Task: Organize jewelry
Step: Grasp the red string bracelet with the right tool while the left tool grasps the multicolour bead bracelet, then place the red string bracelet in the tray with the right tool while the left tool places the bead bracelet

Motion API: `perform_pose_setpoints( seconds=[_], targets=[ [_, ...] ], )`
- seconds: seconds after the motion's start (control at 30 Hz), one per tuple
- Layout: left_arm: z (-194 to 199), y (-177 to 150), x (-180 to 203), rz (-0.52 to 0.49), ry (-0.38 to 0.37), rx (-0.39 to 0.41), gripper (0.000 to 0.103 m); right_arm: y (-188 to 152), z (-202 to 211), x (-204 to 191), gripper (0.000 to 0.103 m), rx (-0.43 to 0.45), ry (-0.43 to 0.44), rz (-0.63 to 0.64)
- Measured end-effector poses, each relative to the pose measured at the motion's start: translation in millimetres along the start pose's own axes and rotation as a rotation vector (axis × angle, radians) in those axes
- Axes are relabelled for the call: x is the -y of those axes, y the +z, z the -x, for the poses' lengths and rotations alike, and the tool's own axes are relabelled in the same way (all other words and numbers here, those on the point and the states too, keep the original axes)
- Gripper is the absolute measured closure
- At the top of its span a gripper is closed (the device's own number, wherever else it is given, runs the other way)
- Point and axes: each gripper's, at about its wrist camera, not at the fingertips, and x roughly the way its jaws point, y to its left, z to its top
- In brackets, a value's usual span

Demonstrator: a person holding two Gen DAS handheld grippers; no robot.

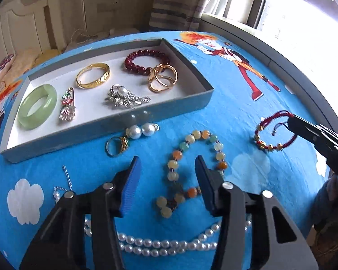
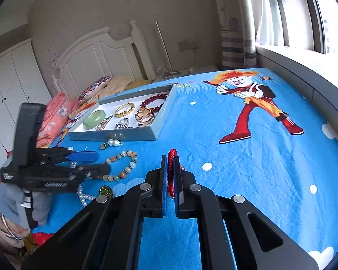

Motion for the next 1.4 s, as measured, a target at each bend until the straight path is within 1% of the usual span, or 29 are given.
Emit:
perform_pose_setpoints(
  seconds=[0.03,0.1,0.13,0.17,0.2,0.23,0.37,0.47,0.6,0.7,0.8,1.1,1.27,1.4],
  targets=[
    [-1.8,1.5,0.8,-0.011,0.015,0.004,0.058,-0.1,0.2,-0.1,0.098,0.0,0.003,0.002],
    [-4.0,2.3,7.0,-0.055,0.048,0.003,0.063,-0.6,0.9,-0.1,0.098,0.002,0.007,0.003],
    [-4.6,1.8,11.1,-0.088,0.061,0.002,0.07,-0.5,1.1,-0.3,0.098,0.002,0.01,0.002],
    [-4.2,0.3,15.7,-0.12,0.06,0.004,0.08,-0.5,1.2,0.1,0.098,0.003,0.012,0.002],
    [-2.8,-1.7,19.6,-0.147,0.051,0.004,0.085,-0.5,1.3,0.3,0.098,0.004,0.013,0.003],
    [-1.7,-3.2,22.4,-0.166,0.047,0.004,0.094,-0.6,1.4,0.1,0.098,0.004,0.015,0.004],
    [1.3,-10.5,32.2,-0.227,0.078,0.022,0.094,-1.0,1.8,-1.8,0.098,0.004,0.012,0.013],
    [9.8,-12.4,33.6,-0.224,0.085,0.052,0.094,-1.2,3.3,-2.8,0.098,0.011,0.009,0.015],
    [36.2,-5.3,32.3,-0.222,0.088,0.118,0.094,-0.4,8.7,-4.6,0.098,0.026,0.011,0.018],
    [52.3,2.3,30.1,-0.225,0.082,0.145,0.094,2.2,11.7,-8.7,0.098,0.034,0.021,0.018],
    [63.8,6.9,26.5,-0.224,0.085,0.168,0.094,9.3,12.5,-19.4,0.098,0.045,0.024,0.047],
    [85.2,24.0,-3.0,-0.194,0.12,0.196,0.094,38.7,4.4,-52.2,0.098,0.058,0.039,0.154],
    [95.1,41.5,-20.8,-0.187,0.155,0.214,0.094,55.4,-12.8,-69.9,0.098,0.044,0.052,0.199],
    [94.7,57.9,-38.8,-0.178,0.192,0.216,0.094,66.8,-31.9,-88.3,0.098,0.022,0.07,0.243]
  ],
)
